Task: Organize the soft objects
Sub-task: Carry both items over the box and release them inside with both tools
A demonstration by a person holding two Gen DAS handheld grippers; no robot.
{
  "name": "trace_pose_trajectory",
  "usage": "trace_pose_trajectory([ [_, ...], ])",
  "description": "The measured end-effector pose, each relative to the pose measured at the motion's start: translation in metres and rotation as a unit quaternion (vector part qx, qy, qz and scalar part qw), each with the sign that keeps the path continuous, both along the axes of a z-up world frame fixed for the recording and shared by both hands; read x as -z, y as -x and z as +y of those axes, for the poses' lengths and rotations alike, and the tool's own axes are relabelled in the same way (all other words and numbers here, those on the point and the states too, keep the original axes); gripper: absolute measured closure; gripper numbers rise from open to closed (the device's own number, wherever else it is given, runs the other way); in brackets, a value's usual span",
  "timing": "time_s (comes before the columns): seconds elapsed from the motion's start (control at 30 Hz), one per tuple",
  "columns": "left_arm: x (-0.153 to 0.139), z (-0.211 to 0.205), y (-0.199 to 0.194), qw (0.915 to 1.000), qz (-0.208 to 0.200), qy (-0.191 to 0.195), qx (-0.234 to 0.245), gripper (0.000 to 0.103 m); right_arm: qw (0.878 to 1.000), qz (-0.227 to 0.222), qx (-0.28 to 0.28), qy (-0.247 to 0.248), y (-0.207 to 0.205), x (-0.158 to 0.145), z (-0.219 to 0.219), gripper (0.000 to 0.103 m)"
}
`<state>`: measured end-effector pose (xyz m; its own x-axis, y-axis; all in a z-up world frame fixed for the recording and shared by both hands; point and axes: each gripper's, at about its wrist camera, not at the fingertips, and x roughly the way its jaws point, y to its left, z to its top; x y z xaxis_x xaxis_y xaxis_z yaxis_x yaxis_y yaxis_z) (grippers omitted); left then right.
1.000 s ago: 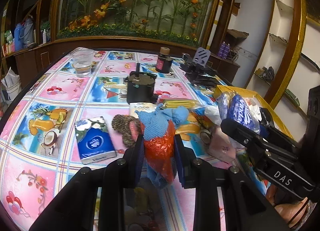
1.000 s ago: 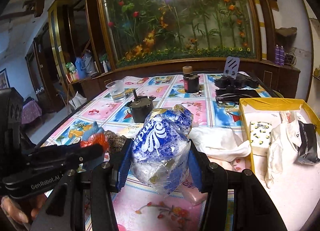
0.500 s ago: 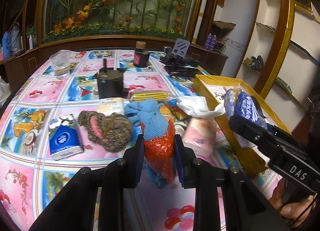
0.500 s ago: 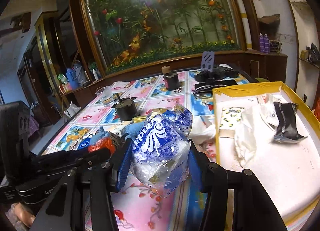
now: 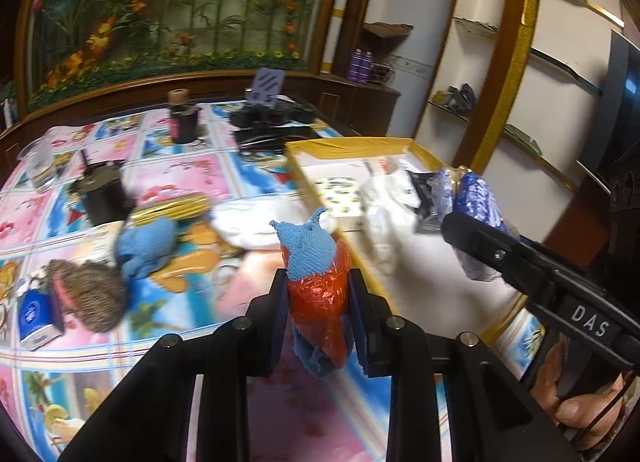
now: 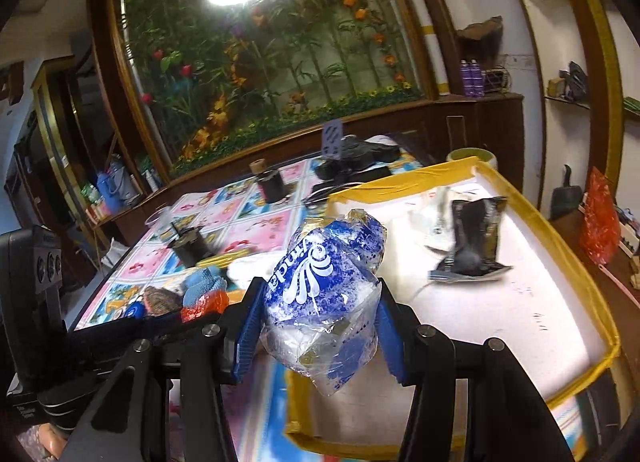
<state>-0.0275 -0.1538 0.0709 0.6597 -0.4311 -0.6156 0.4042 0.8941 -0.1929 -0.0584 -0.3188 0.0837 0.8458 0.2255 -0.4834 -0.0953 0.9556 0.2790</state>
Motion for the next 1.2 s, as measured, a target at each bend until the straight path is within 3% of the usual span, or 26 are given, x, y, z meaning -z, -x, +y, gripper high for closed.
trace_pose_trajectory([
  [0.23, 0.001, -0.069, -0.003, 0.9975, 0.017, 0.000, 0.068, 0.076, 0.998, 0.025, 0.054, -0.002, 0.003, 0.001, -0.048, 0.047],
  [0.4, 0.017, -0.096, -0.013, 0.9948, 0.051, -0.004, 0.088, 0.076, 0.996, 0.058, 0.072, -0.008, -0.003, 0.009, -0.076, 0.047],
  [0.6, 0.032, -0.097, -0.025, 0.9928, 0.080, -0.012, 0.089, 0.076, 0.992, 0.095, 0.079, 0.005, -0.013, 0.021, -0.085, 0.046],
  [0.87, 0.035, -0.099, -0.023, 0.9922, 0.076, -0.030, 0.094, 0.075, 0.989, 0.126, 0.071, 0.010, -0.025, 0.036, -0.079, 0.046],
  [1.0, 0.033, -0.098, -0.022, 0.9929, 0.072, -0.025, 0.091, 0.067, 0.990, 0.126, 0.068, 0.008, -0.023, 0.034, -0.078, 0.039],
  [1.07, 0.032, -0.096, -0.022, 0.9935, 0.069, -0.022, 0.088, 0.057, 0.990, 0.124, 0.072, 0.009, -0.022, 0.033, -0.077, 0.035],
  [1.2, 0.028, -0.090, -0.021, 0.9943, 0.064, -0.009, 0.085, 0.055, 0.990, 0.114, 0.081, 0.001, -0.015, 0.027, -0.081, 0.035],
])
